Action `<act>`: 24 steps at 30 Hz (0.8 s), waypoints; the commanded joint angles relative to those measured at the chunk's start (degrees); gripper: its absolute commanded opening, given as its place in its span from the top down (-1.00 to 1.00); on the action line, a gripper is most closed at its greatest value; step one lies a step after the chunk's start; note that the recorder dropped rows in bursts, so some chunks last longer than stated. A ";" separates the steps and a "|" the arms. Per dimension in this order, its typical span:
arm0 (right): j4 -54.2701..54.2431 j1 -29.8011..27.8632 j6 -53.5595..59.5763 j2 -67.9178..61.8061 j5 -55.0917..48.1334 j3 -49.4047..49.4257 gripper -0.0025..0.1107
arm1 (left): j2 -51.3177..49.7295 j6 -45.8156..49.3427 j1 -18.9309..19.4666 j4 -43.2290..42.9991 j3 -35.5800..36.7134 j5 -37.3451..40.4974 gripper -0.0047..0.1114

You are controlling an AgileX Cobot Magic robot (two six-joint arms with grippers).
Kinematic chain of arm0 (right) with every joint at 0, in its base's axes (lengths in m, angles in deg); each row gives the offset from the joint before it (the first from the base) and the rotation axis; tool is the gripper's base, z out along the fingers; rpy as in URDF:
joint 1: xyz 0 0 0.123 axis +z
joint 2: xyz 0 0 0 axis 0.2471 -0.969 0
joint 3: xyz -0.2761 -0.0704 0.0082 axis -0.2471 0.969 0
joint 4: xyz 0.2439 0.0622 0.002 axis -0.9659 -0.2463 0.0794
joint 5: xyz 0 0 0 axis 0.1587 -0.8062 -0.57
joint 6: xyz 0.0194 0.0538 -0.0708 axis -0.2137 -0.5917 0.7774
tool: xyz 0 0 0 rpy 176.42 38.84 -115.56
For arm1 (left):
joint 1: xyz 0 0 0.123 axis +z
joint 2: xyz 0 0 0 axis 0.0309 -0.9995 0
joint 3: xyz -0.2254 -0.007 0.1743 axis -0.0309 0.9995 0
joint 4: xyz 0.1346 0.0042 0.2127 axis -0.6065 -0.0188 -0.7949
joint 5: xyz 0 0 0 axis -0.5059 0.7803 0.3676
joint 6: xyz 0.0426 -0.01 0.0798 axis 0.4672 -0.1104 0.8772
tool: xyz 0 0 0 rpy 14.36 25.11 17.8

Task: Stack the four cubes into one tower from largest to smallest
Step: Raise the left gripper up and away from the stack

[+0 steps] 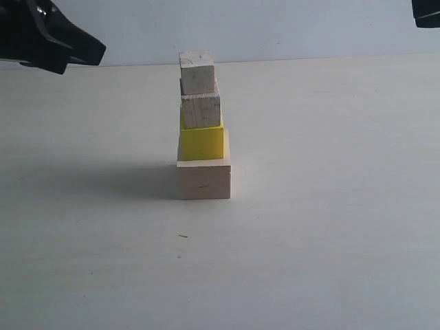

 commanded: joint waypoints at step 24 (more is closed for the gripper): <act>-0.50 0.08 -0.19 0.24 0.04 0.16 0.96 | 0.70 0.07 0.07 -6.01 0.34 -2.05 0.92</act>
